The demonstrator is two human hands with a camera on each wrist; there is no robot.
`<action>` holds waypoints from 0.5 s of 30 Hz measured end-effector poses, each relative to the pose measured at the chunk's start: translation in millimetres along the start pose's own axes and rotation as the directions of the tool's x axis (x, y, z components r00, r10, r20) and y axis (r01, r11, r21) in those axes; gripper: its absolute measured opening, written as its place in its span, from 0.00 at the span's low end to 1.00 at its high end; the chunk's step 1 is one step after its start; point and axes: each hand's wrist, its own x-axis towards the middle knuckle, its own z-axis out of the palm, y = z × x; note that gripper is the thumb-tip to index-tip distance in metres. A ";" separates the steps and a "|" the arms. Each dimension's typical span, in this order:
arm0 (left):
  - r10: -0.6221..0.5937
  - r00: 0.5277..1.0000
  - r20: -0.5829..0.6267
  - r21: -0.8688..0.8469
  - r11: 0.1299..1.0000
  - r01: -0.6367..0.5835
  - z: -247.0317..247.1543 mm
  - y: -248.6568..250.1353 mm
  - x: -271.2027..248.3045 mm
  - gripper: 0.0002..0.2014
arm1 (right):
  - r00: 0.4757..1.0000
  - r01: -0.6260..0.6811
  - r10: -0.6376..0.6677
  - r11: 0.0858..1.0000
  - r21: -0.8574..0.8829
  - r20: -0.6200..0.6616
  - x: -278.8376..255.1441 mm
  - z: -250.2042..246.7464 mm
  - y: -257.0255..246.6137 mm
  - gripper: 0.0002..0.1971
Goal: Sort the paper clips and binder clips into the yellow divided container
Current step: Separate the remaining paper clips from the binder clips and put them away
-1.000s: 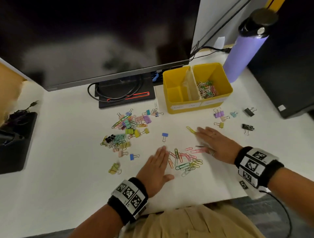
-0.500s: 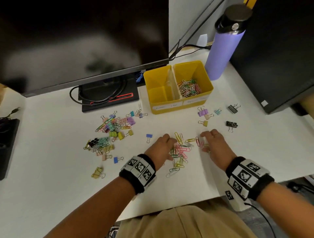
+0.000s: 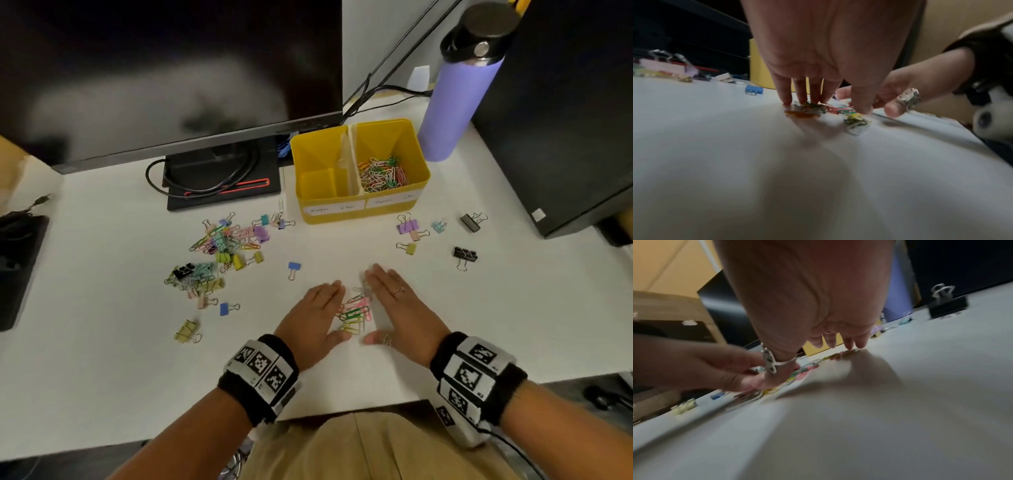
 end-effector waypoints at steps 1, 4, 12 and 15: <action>-0.023 0.999 -0.029 -0.040 0.999 0.022 0.0 3.1 -1.4 0.42 | 1.000 0.014 -0.014 1.000 -0.011 0.009 3.6 3.2 -2.0 0.53; -0.110 0.994 -0.003 -0.108 0.988 0.109 -1.1 11.3 -0.7 0.47 | 1.000 0.027 -0.027 0.999 -0.030 -0.015 14.4 7.4 0.6 0.42; -0.253 0.958 -0.134 -0.158 0.960 0.232 3.7 9.2 16.0 0.20 | 0.948 0.192 -0.269 0.912 -0.363 -0.173 26.6 -6.7 2.7 0.15; -0.276 0.952 -0.131 -0.120 0.958 0.261 -0.6 5.6 24.8 0.15 | 0.967 0.224 -0.251 0.917 -0.330 -0.041 29.8 -25.8 0.0 0.17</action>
